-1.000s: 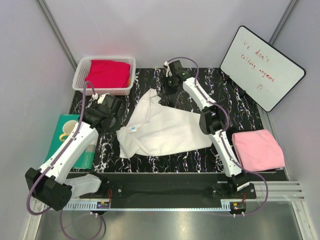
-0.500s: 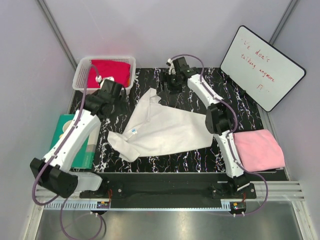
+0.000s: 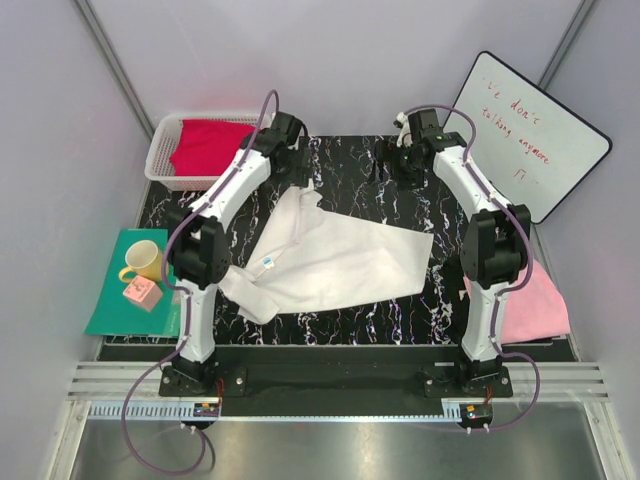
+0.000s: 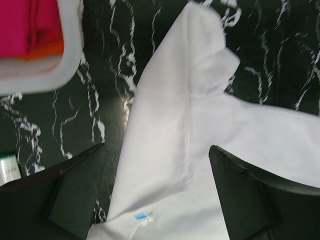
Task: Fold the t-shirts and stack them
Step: Flatten out the tshirt
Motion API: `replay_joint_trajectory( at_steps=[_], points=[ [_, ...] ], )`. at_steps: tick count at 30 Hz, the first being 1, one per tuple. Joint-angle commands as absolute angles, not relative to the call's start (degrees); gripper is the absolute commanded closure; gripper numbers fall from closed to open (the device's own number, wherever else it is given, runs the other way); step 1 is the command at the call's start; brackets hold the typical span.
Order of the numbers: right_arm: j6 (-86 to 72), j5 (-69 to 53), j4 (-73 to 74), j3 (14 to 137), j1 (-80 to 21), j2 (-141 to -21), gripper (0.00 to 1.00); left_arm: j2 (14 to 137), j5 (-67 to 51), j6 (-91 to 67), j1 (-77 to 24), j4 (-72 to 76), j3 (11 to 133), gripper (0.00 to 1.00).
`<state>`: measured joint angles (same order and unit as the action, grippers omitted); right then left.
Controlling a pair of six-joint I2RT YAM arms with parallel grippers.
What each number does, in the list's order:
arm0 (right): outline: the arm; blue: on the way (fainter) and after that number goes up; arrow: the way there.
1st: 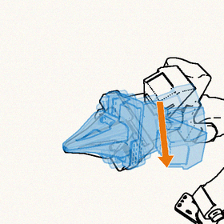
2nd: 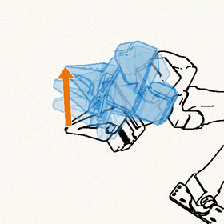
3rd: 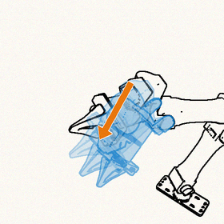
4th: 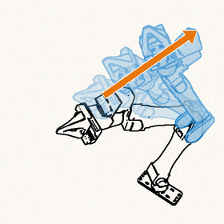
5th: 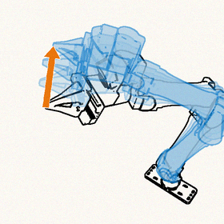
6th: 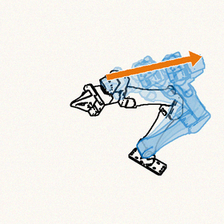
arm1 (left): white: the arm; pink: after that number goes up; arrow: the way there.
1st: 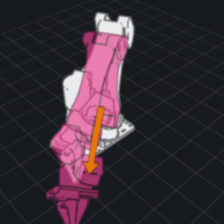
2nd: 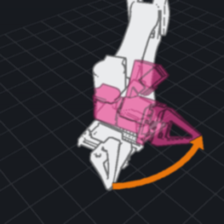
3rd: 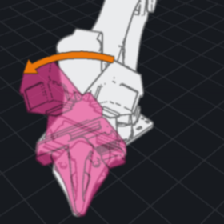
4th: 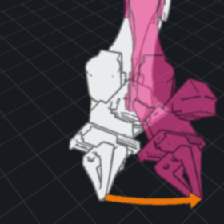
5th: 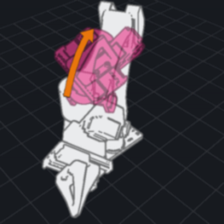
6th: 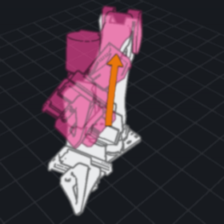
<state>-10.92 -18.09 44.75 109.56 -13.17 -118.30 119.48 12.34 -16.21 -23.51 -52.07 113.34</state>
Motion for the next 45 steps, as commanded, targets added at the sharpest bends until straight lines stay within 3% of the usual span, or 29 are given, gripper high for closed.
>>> replay_joint_trajectory(
  at_steps=[1, 7, 15, 18, 21, 22, 25, 26, 27, 33, 40, 45],
  points=[
    [-10.72, -17.49, 45.79, 104.69, -12.14, -115.93, 0.0, 124.53, 7.3, -12.39, -23.64, -50.54, 123.39, 0.11],
    [-11.78, -16.79, 47.99, 100.56, -8.45, -117.24, 0.1, 133.32, 4.4, -11.43, -23.64, -50.54, 130.51, 0.12],
    [-11.43, -16.52, 49.48, 97.12, -2.38, -116.63, 0.09, 139.04, 5.71, -14.23, -23.38, -49.92, 132.27, 0.13],
    [-10.64, -16.61, 50.54, 96.16, -1.32, -116.02, 0.09, 141.06, 6.68, -15.64, -23.38, -49.92, 134.46, 0.21],
    [-11.16, -17.14, 50.36, 94.49, -0.88, -115.23, 0.09, 142.64, 6.86, -17.13, -22.77, -48.96, 135.7, 0.42],
    [-11.16, -17.31, 50.45, 94.05, -0.88, -115.14, 0.09, 143.17, 6.42, -18.18, -22.5, -48.35, 135.7, 0.59],
    [-11.08, -17.84, 50.45, 92.38, -0.88, -115.05, 0.1, 144.57, 6.42, -19.33, -21.71, -47.73, 136.4, 0.82],
    [-11.16, -17.84, 50.62, 91.94, -0.79, -115.05, 0.1, 144.58, 6.5, -19.68, -21.36, -47.72, 136.67, 0.95],
    [-10.99, -17.75, 50.71, 91.06, -0.79, -115.05, 0.1, 144.67, 6.42, -19.86, -21.18, -47.72, 136.67, 1.0],
    [-11.16, -17.57, 51.15, 89.04, -0.79, -115.93, 0.1, 141.42, 9.48, -19.69, -20.39, -47.11, 133.95, 1.0],
    [-11.86, -20.74, 51.41, 89.91, -0.88, -120.93, 0.22, 133.79, 13.01, -17.49, -20.13, -46.67, 129.56, 1.0],
    [-11.6, -15.31, 52.29, 91.14, -0.79, -120.06, 0.21, 129.91, 14.5, -16.79, -20.04, -46.49, 126.3, 1.0]
  ],
)
